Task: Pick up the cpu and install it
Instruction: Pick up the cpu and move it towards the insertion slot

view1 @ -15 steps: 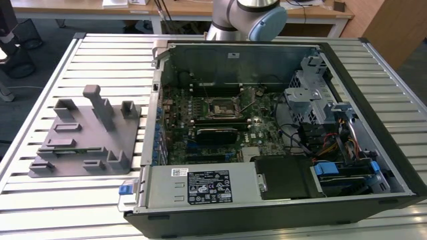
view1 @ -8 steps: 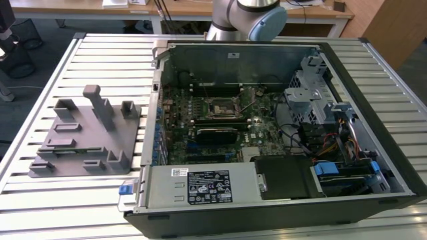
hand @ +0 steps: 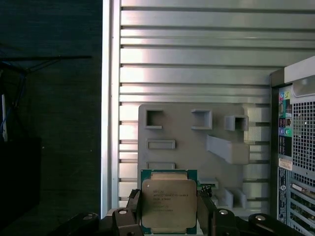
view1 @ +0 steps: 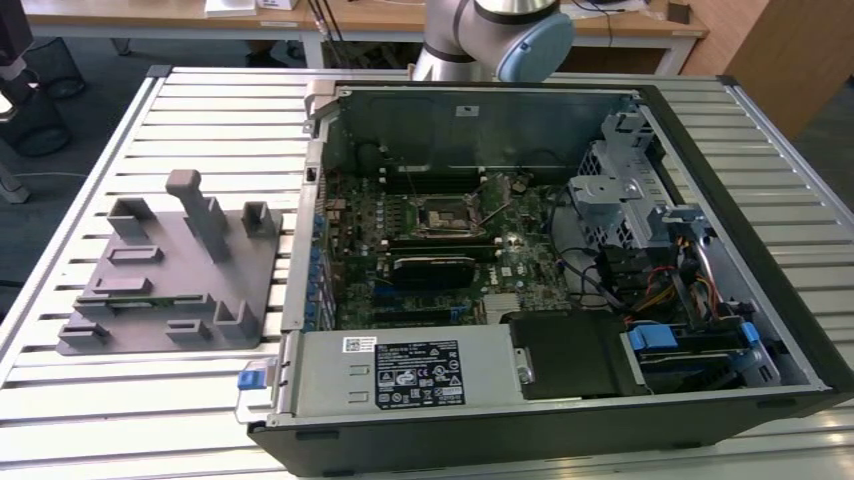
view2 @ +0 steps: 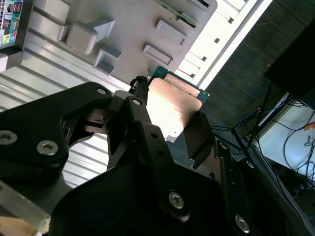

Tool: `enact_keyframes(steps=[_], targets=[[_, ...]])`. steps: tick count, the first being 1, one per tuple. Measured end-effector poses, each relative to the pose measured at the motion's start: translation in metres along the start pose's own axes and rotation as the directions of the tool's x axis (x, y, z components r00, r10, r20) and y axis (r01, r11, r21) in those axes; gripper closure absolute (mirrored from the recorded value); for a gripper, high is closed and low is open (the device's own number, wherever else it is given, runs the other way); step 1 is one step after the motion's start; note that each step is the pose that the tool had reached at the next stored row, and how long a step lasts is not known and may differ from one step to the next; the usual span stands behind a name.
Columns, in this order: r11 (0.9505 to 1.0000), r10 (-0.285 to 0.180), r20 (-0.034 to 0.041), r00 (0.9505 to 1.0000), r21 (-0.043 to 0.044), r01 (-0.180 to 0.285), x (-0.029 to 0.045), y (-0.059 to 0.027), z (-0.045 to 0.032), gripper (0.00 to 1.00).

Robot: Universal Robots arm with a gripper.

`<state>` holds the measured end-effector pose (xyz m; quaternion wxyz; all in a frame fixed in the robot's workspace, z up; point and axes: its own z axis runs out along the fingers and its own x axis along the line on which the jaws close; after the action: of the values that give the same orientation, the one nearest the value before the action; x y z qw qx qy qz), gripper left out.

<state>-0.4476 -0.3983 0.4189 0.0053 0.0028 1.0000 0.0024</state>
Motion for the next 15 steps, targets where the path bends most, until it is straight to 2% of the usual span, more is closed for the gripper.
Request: enact_keyframes(steps=[15], targets=[[1.0, 0.0, 0.0, 1.0, 0.0, 0.0, -0.0035, 0.0001, 0.0, 0.46]])
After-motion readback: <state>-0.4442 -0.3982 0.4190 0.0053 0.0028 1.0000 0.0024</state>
